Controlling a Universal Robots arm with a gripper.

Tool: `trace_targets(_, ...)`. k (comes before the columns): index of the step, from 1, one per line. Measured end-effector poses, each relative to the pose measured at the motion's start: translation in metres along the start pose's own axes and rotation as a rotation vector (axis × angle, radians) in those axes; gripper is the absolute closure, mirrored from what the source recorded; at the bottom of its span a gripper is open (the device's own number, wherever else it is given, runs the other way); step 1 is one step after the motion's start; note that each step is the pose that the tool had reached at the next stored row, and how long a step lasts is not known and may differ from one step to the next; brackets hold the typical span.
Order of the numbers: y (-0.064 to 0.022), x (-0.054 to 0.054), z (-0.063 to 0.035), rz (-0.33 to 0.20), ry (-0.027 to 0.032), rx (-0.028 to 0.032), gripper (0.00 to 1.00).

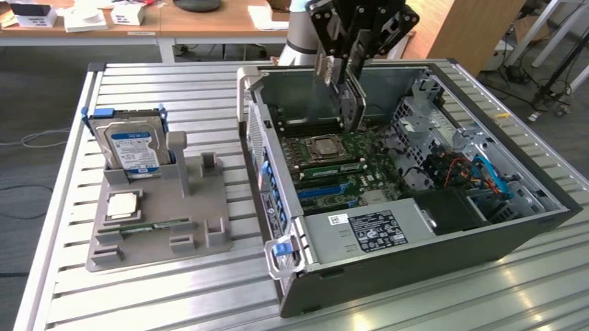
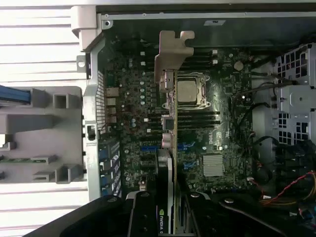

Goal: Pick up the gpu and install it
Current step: 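Pick up the gpu and move the gpu toward the slot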

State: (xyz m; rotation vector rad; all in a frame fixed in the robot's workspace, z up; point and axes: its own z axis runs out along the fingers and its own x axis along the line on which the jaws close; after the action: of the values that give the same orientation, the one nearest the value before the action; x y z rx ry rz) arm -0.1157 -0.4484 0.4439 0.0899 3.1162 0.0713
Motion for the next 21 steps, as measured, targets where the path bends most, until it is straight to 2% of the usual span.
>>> trace_targets(4,0.0011,-0.018,0.0004,-0.001,0.0002,-0.0006,0.73)
trace_targets(6,0.0013,-0.023,0.0006,-0.004,0.0002,-0.001,0.73)
trace_targets(12,0.0014,-0.025,0.0006,-0.006,0.0003,-0.0011,0.73)
trace_targets(18,0.0016,-0.028,0.0008,-0.066,0.0032,-0.0025,0.73)
trace_targets(21,0.0018,-0.03,0.0009,-0.068,0.0033,-0.0026,0.73)
